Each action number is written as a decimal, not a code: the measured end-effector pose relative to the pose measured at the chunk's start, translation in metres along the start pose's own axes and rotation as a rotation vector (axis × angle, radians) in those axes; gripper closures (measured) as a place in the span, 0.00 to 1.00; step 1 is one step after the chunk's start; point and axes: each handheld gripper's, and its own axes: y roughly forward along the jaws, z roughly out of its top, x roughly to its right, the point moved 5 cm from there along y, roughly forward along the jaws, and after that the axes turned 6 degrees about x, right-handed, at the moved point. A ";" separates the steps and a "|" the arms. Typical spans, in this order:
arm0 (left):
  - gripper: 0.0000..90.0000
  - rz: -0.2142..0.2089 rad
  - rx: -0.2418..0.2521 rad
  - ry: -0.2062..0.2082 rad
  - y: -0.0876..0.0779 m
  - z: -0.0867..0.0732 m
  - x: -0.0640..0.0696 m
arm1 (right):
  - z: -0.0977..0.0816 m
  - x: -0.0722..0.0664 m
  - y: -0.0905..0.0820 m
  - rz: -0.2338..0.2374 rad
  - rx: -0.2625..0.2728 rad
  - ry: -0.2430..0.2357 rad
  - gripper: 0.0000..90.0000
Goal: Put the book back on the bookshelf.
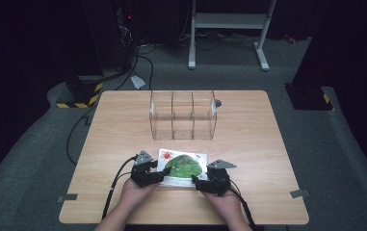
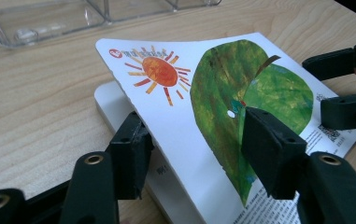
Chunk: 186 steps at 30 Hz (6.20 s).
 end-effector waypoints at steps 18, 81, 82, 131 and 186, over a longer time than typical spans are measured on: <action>0.45 -0.001 -0.008 -0.018 0.005 0.000 -0.002 | -0.003 -0.003 -0.002 -0.027 0.027 -0.046 0.29; 0.71 -0.028 0.196 0.397 -0.030 0.004 0.024 | 0.009 0.014 0.010 0.099 0.028 0.096 0.20; 0.71 -0.030 0.201 0.399 -0.031 0.003 0.024 | 0.009 0.014 0.010 0.104 0.026 0.106 0.20; 0.78 -0.025 0.223 0.267 -0.033 0.006 0.022 | 0.023 0.007 -0.020 -0.018 0.206 -0.033 0.49; 0.56 0.061 0.140 0.271 -0.034 -0.007 0.007 | 0.029 0.004 -0.048 0.056 0.322 -0.136 0.38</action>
